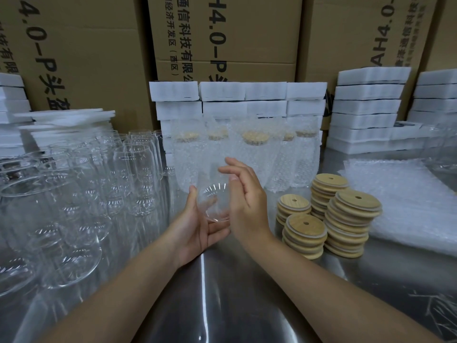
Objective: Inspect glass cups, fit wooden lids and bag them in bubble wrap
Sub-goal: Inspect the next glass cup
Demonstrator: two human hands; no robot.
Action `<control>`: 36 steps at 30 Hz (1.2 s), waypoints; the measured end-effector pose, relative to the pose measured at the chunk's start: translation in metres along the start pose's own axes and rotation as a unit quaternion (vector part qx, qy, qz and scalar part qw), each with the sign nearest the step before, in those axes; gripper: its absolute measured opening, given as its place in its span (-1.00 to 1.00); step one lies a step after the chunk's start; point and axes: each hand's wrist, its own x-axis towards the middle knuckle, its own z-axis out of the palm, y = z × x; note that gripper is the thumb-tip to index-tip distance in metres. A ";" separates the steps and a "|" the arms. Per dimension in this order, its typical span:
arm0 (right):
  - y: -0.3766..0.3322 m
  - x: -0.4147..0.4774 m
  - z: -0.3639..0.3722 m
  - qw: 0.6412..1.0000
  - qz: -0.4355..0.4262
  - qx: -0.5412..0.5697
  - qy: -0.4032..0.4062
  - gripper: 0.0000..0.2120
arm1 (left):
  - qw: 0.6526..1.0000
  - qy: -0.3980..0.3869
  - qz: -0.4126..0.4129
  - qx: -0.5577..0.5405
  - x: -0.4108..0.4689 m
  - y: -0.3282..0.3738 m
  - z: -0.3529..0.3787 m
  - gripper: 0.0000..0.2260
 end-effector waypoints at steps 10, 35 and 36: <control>-0.001 0.001 0.001 0.995 0.083 -0.004 -0.050 -0.69 | 0.998 -0.023 0.055 0.035 -0.009 0.005 0.003 -0.54; 0.008 0.016 -0.007 0.945 0.273 0.176 0.018 -0.55 | 0.995 -0.094 0.001 -0.032 -0.018 0.016 0.014 -0.60; 0.008 0.016 -0.007 0.944 0.274 0.183 0.022 -0.53 | 0.994 -0.103 -0.003 -0.038 -0.018 0.015 0.014 -0.59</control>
